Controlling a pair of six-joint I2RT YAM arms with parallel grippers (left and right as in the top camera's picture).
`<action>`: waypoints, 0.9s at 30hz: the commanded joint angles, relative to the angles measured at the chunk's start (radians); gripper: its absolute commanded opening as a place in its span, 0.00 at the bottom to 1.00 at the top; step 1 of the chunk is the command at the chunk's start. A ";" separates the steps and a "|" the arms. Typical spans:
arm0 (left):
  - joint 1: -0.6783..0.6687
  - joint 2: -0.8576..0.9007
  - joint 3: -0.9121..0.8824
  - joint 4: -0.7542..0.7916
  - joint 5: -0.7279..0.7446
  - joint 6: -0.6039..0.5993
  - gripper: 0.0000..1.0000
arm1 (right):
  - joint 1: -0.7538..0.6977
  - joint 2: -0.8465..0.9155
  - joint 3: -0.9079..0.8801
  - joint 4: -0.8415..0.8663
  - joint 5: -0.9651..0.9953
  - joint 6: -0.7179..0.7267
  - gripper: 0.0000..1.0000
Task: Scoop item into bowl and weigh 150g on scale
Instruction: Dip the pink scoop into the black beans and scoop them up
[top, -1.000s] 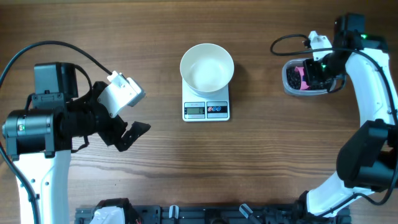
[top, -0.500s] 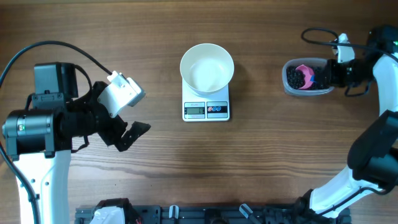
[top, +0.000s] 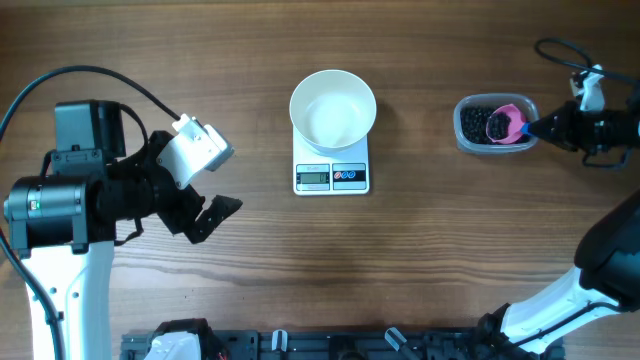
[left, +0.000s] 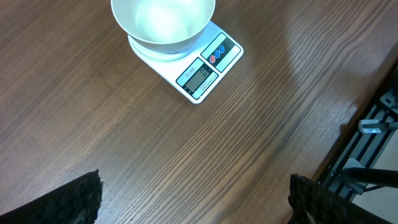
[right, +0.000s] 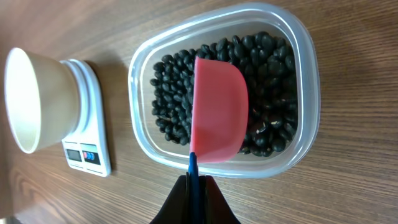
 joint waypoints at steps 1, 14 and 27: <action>-0.004 0.003 -0.006 0.000 -0.002 -0.010 1.00 | -0.024 0.022 -0.007 -0.001 -0.115 -0.003 0.04; -0.004 0.003 -0.006 0.000 -0.002 -0.010 1.00 | -0.032 0.022 -0.007 -0.040 -0.255 0.011 0.04; -0.004 0.003 -0.006 0.000 -0.002 -0.010 1.00 | -0.005 -0.057 -0.007 -0.128 -0.407 0.020 0.04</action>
